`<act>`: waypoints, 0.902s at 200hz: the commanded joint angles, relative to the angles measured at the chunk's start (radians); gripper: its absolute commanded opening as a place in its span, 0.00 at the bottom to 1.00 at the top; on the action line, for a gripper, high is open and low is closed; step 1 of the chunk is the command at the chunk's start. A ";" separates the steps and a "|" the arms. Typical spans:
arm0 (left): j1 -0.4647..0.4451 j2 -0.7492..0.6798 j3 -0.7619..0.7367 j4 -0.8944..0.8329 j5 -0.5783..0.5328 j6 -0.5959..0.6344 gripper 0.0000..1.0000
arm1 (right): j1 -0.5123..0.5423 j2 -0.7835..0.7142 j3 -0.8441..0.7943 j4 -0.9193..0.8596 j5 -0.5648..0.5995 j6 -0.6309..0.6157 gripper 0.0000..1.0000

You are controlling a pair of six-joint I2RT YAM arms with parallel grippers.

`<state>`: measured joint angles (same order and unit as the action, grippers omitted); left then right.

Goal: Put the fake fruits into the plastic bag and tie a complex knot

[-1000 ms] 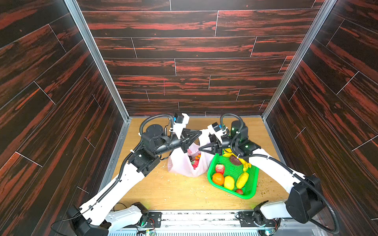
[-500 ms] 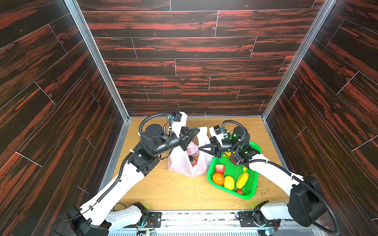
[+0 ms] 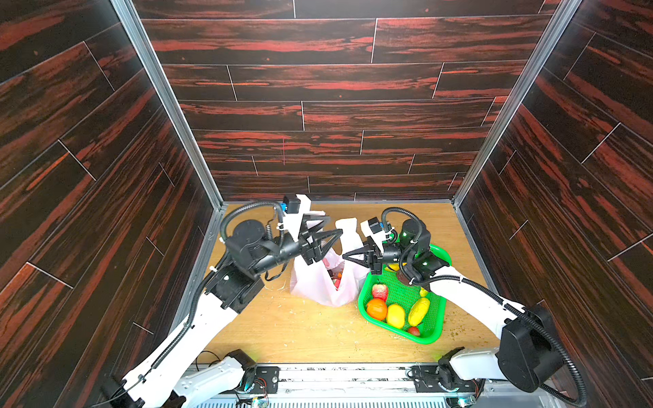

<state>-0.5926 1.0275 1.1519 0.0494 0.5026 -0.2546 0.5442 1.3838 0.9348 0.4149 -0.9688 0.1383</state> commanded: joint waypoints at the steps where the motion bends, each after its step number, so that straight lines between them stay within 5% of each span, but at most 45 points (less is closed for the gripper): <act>1: 0.004 0.019 -0.024 0.024 0.041 0.002 0.68 | 0.005 -0.044 0.018 0.009 -0.047 -0.001 0.00; 62: 0.004 0.128 0.007 0.125 0.123 -0.054 0.69 | 0.011 -0.041 0.027 0.010 -0.086 0.015 0.00; 80: 0.004 0.143 0.006 0.148 0.153 -0.069 0.62 | 0.012 -0.037 0.032 0.009 -0.089 0.019 0.00; 125: 0.003 0.111 0.003 0.144 0.123 -0.049 0.00 | 0.003 -0.098 0.033 -0.116 -0.028 -0.042 0.40; 180: 0.004 0.099 0.009 0.130 0.095 -0.058 0.00 | -0.058 -0.254 0.072 -0.350 0.114 -0.145 0.72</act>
<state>-0.5926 1.1519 1.1446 0.1493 0.6083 -0.3107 0.4984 1.1961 0.9459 0.1963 -0.9211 0.0689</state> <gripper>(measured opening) 0.069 0.680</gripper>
